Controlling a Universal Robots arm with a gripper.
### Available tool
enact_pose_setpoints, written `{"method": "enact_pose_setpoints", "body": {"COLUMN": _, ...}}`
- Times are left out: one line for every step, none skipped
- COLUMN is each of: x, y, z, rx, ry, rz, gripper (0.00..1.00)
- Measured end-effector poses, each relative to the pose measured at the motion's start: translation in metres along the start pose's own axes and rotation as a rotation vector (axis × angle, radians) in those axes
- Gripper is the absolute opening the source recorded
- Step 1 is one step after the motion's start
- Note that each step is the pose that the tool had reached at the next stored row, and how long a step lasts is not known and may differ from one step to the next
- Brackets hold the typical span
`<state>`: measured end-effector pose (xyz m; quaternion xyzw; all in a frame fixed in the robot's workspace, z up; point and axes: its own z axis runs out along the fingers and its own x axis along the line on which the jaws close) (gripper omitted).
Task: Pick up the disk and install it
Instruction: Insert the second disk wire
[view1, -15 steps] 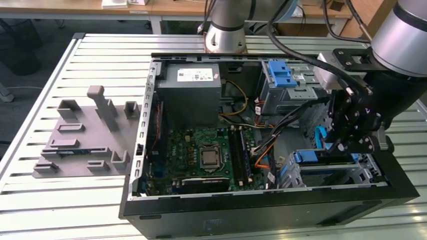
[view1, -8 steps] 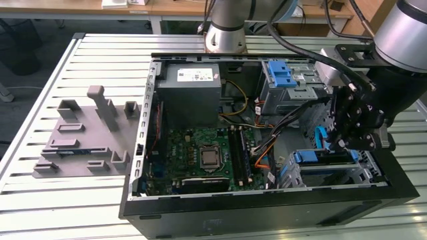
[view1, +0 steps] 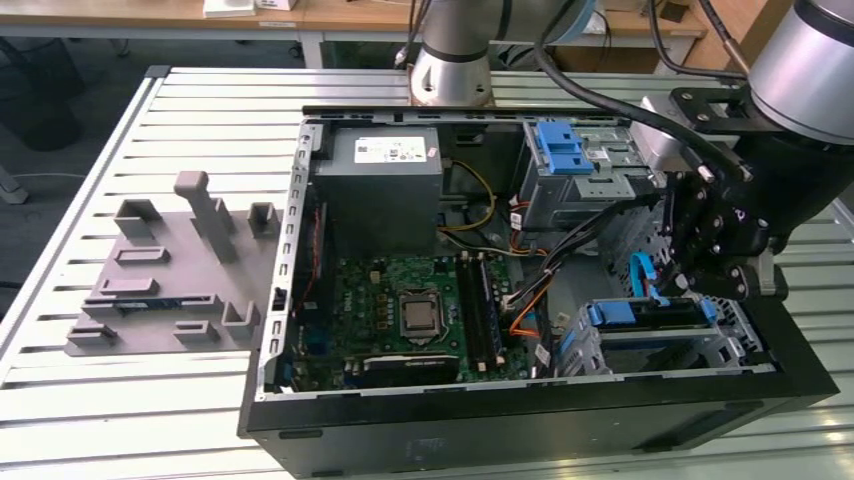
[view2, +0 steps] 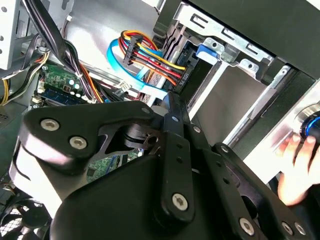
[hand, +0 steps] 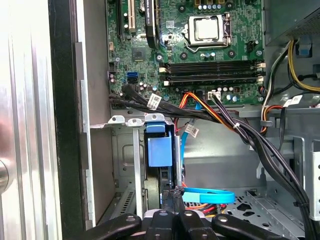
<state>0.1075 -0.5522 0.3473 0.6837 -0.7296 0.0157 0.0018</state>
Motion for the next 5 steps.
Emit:
{"method": "enact_pose_setpoints", "body": {"x": 0.0, "y": 0.0, "z": 0.0, "rx": 0.0, "ry": 0.0, "rz": 0.0, "gripper": 0.11}}
{"method": "enact_pose_setpoints", "body": {"x": 0.0, "y": 0.0, "z": -0.0001, "rx": 0.0, "ry": 0.0001, "rz": 0.0, "gripper": 0.11}}
{"method": "enact_pose_setpoints", "body": {"x": 0.0, "y": 0.0, "z": -0.0002, "rx": 0.0, "ry": 0.0, "rz": 0.0, "gripper": 0.11}}
{"method": "enact_pose_setpoints", "body": {"x": -0.0001, "y": 0.0, "z": -0.0003, "rx": 0.0, "ry": 0.0, "rz": 0.0, "gripper": 0.11}}
{"method": "enact_pose_setpoints", "body": {"x": -0.0001, "y": 0.0, "z": -0.0003, "rx": 0.0, "ry": 0.0, "rz": 0.0, "gripper": 0.11}}
